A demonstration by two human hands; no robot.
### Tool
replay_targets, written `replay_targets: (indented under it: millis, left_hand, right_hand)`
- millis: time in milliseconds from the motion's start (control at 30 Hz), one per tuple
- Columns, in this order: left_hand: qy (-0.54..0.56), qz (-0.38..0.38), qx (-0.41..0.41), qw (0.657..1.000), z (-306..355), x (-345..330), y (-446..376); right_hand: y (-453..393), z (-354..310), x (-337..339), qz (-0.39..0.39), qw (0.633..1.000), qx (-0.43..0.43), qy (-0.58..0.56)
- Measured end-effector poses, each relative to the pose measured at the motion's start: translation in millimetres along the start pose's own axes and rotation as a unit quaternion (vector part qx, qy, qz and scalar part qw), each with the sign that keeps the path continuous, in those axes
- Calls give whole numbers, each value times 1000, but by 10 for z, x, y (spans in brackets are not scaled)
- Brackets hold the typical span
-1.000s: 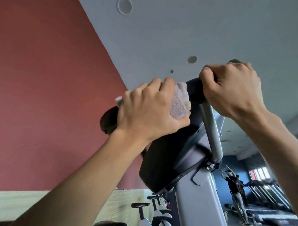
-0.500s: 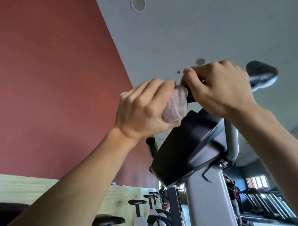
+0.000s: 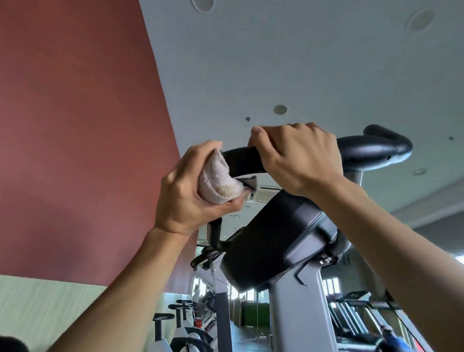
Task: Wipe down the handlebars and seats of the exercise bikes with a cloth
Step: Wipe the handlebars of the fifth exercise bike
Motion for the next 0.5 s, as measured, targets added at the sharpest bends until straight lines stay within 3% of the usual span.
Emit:
replay_targets:
  millis: [100,200,333,500]
  left_hand:
    - [35,-93,146,984,-337,-6,321]
    - [119,-178,281,935,-462,-146,517]
    - [205,-49,260,942,-197,-238,493]
    - [173,33,173,969,-262,-366,405]
  right_hand:
    - [-17,-11,-44,-22,999,-23,27]
    - [-27,-8,-65,-26,998,-36,35]
    - [-25,-10,-56,-39,997,-44,44]
    - [-34,-32,-47,-44,996,-67,51]
Point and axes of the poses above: each hand's wrist, its own y-axis away from the middle knuckle, its own x-axis out of the back of the hand, z = x × y, the point moved 2 cm from there along -y, towards the middle knuckle, and after that the axes turned 10 degrees about x, right-handed, at the moved point
